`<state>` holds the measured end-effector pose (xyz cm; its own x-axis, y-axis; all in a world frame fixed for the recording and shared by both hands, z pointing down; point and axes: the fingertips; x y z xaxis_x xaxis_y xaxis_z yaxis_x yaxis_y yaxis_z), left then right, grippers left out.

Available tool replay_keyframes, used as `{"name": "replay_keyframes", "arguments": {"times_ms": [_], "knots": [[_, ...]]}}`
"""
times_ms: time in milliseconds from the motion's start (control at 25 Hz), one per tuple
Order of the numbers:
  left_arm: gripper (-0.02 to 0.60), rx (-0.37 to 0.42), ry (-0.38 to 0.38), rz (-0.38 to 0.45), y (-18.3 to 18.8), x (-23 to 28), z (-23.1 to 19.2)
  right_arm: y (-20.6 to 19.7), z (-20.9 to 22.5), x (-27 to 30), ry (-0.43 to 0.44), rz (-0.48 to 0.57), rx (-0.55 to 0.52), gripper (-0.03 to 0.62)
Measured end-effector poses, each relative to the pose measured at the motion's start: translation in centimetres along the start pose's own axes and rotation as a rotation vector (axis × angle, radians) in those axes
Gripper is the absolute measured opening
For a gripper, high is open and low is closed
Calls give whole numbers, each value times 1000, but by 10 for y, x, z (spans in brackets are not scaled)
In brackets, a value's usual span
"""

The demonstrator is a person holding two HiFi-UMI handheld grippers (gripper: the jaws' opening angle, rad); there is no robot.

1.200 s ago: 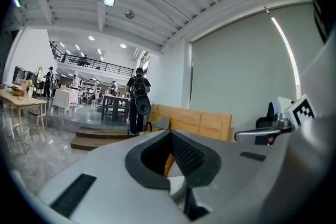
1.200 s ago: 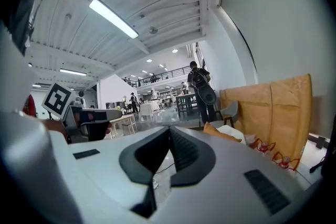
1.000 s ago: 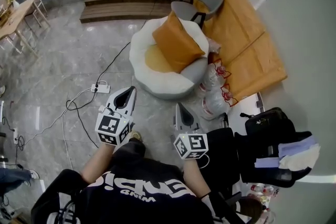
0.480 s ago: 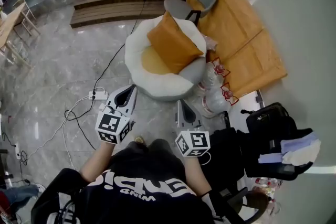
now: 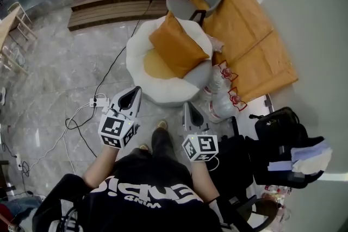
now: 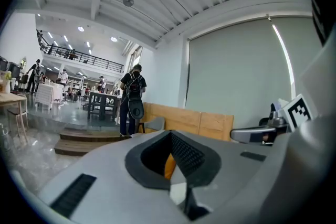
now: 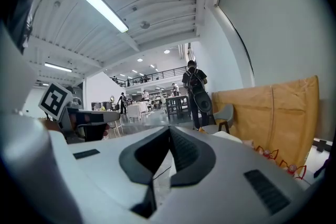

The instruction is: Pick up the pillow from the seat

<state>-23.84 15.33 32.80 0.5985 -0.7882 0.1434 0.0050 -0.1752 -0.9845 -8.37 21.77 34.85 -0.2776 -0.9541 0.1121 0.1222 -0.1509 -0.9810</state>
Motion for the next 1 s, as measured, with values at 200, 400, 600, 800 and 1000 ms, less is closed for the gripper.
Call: {"name": "replay_keyframes", "arguments": {"times_ms": [200,400,600,800,1000], "knots": [[8,-1,-6,10,4,20,-4,3,15,17,4,6,3,21],[8,-8,-12,3,4,47,-5,6,36,29,-5,2,4,21],[8,-16,-20,-14,5,79,-4,10,62,44,-18,-6,6,21],[8,-18,-34,-20,7,117,-3,16,89,64,-24,-9,7,21],[8,-17,-45,-16,12,157,1,24,120,89,-26,-6,6,21]]}}
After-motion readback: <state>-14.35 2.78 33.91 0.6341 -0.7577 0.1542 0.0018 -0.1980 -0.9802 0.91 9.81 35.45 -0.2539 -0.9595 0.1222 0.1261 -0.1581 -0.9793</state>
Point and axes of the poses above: the fingertips, and each gripper's own axes: x forward along the fingers, z to its right, y out of its top, and after that the axes turned 5 degrees about y, right-handed
